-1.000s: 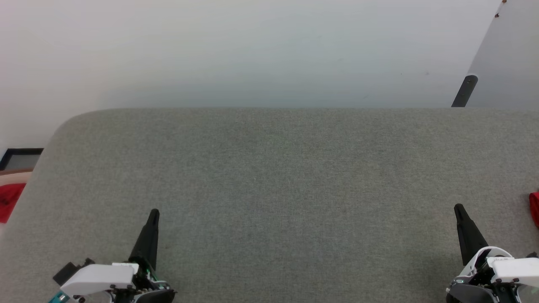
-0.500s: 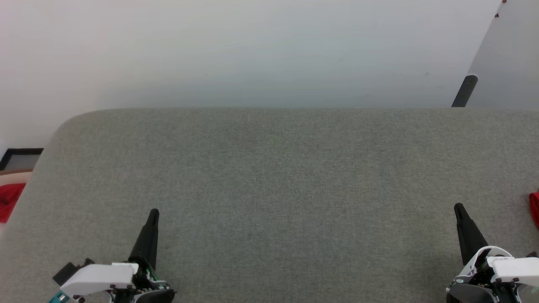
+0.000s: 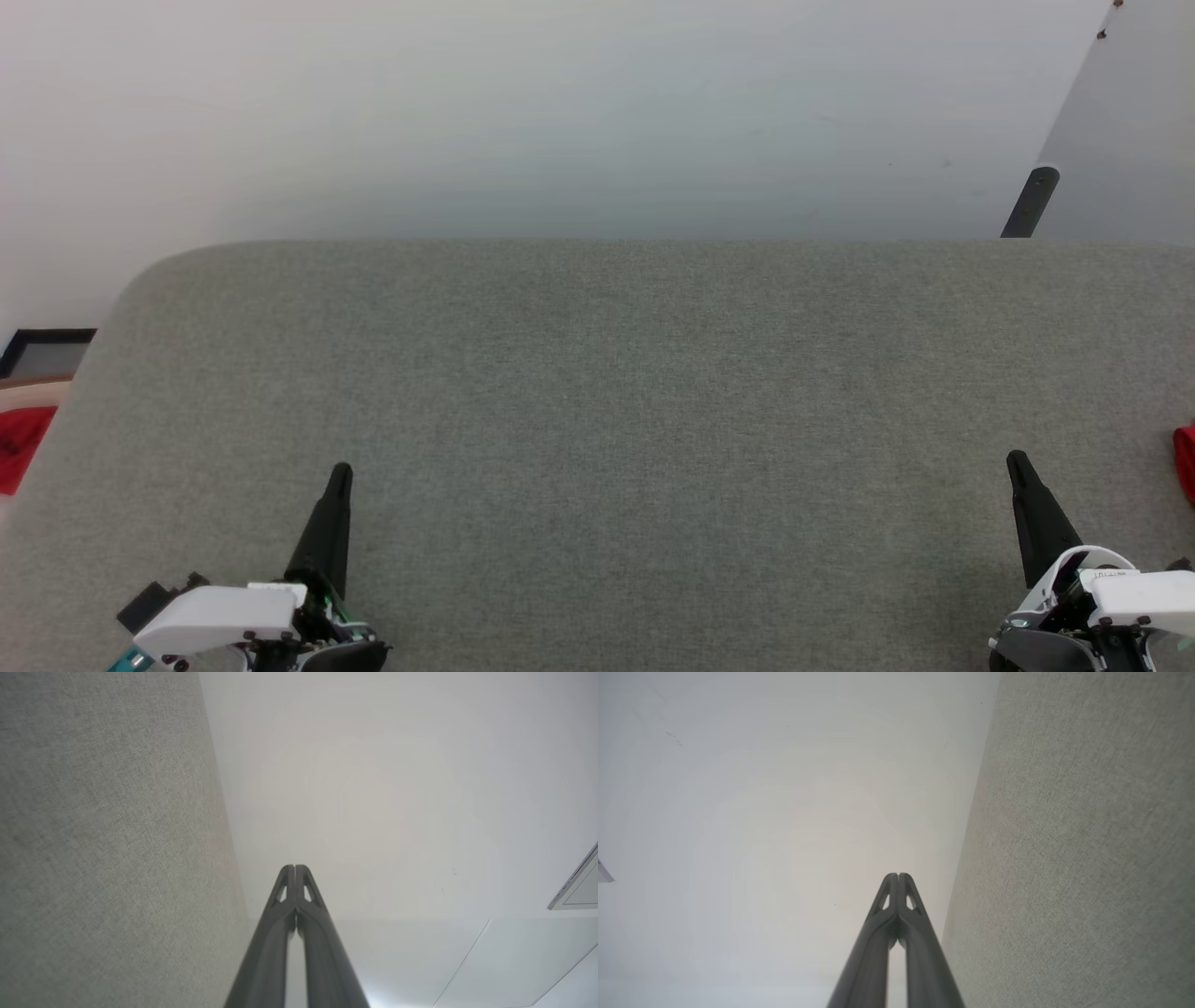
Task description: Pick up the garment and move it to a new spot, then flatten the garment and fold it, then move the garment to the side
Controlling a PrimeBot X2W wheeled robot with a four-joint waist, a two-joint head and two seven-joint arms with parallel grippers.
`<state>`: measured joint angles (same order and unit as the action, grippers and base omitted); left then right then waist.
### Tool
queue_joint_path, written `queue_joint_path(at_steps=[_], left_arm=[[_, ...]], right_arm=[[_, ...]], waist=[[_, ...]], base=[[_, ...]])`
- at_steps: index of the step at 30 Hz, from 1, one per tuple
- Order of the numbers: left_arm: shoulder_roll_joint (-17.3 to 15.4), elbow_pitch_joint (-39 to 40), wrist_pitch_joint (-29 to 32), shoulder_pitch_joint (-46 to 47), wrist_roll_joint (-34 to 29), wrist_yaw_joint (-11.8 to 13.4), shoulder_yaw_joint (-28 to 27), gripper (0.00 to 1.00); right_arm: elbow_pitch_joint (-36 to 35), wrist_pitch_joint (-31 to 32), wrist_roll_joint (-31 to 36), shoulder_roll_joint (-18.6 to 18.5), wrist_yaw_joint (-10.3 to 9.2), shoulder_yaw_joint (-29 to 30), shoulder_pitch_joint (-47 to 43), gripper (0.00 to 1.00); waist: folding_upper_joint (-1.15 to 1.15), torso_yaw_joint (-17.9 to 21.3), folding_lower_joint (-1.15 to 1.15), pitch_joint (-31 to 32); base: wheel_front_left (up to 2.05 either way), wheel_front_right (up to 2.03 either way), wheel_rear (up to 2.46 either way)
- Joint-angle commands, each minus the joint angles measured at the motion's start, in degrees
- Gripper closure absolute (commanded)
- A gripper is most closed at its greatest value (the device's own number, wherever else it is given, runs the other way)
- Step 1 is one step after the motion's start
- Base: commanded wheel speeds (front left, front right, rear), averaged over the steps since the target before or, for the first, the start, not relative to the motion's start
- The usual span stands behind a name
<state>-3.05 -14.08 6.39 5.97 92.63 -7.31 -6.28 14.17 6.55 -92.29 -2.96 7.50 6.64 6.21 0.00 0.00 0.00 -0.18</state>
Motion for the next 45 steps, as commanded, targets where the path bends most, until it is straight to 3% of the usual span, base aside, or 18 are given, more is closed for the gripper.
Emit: queue_joint_path(at_steps=[1,45], left_arm=[[0.1,-0.1,0.2,0.6,-0.1,-0.3,-0.1,1.0],[0.2,-0.1,0.2,0.6,-0.3,-0.3,-0.3,1.0]], right_arm=[[0.0,0.0,-0.2,0.2,-0.02,-0.2,0.2,1.0],[0.0,0.0,-0.2,0.2,-0.02,-0.2,0.2,1.0]], waist=[[0.0,0.0,0.0,0.0],[0.0,0.0,0.0,0.0]], base=[[0.0,0.0,0.0],[0.0,0.0,0.0]])
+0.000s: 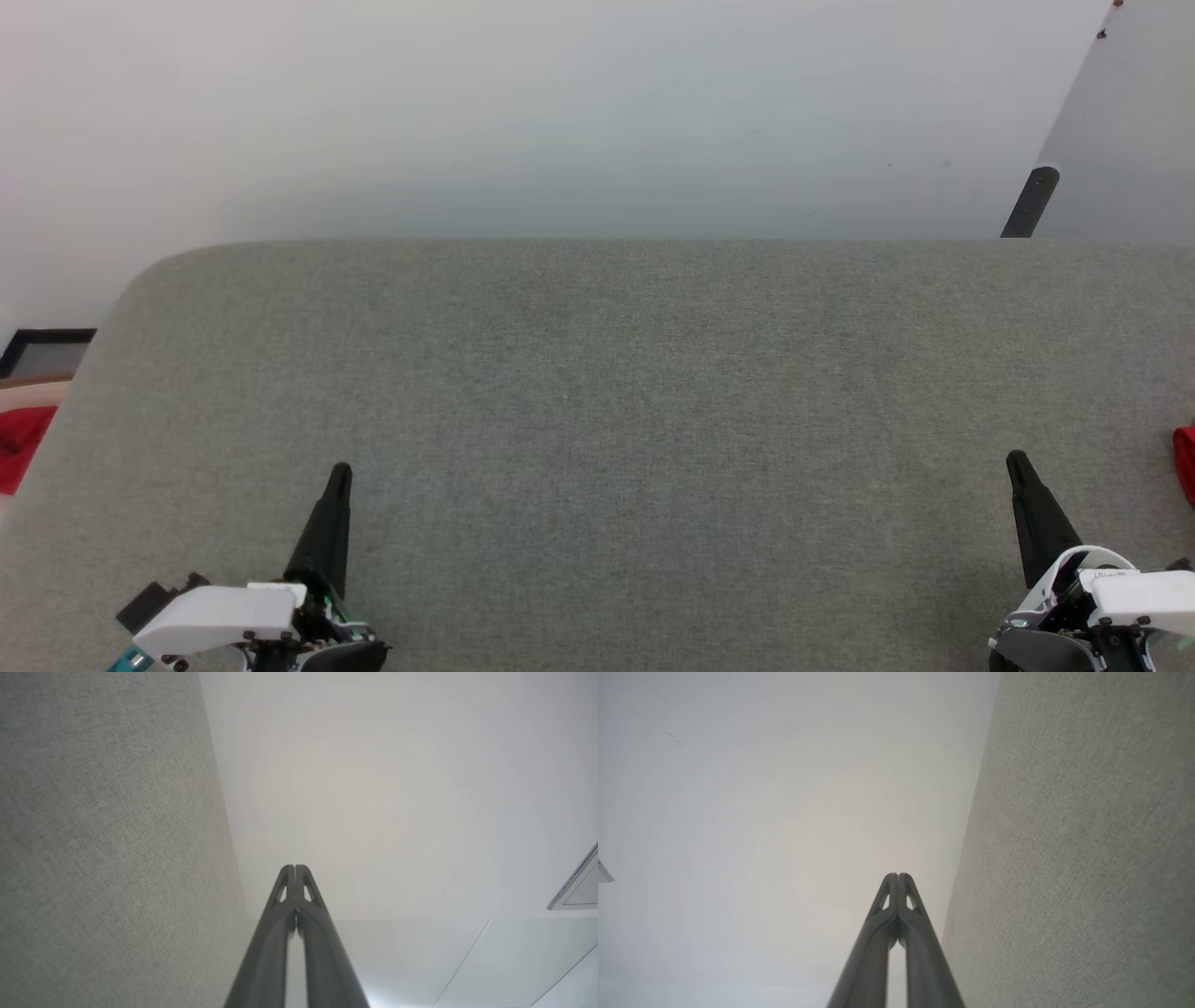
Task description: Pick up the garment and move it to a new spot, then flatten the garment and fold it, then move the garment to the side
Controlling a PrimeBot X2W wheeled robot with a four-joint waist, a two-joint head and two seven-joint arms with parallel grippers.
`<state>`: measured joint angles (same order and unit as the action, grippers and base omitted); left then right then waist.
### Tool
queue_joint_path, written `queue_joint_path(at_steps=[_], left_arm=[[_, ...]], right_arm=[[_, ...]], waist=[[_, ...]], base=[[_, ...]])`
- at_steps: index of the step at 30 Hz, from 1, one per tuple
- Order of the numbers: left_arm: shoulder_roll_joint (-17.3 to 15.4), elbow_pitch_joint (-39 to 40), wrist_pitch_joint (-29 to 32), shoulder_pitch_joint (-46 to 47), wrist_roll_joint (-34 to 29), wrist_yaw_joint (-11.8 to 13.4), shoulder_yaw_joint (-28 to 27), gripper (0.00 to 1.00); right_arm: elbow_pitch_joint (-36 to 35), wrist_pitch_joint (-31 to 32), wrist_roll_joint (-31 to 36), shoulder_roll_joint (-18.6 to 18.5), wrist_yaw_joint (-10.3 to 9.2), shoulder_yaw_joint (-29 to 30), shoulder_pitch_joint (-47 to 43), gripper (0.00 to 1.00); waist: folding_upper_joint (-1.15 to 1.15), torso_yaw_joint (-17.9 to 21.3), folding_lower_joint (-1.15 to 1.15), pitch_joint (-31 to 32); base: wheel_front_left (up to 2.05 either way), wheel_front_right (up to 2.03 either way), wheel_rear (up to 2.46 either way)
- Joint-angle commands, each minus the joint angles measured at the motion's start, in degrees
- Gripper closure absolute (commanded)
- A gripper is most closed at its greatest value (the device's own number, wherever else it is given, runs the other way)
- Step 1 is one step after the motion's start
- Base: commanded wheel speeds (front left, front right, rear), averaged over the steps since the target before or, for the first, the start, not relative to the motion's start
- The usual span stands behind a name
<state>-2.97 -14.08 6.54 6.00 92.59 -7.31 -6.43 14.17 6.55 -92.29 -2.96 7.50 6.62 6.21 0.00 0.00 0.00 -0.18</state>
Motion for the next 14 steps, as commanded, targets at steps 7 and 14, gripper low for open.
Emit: queue_joint_path(at_steps=[7,14], left_arm=[[0.1,-0.1,0.1,0.6,-0.2,-0.3,-0.1,1.0],[0.1,-0.1,0.1,0.6,-0.2,-0.3,-0.1,1.0]], right_arm=[[0.0,0.0,-0.2,0.2,-0.02,-0.2,0.2,1.0],[0.0,0.0,-0.2,0.2,-0.02,-0.2,0.2,1.0]], waist=[[0.0,0.0,0.0,0.0],[0.0,0.0,0.0,0.0]], base=[[0.0,0.0,0.0],[0.0,0.0,0.0]])
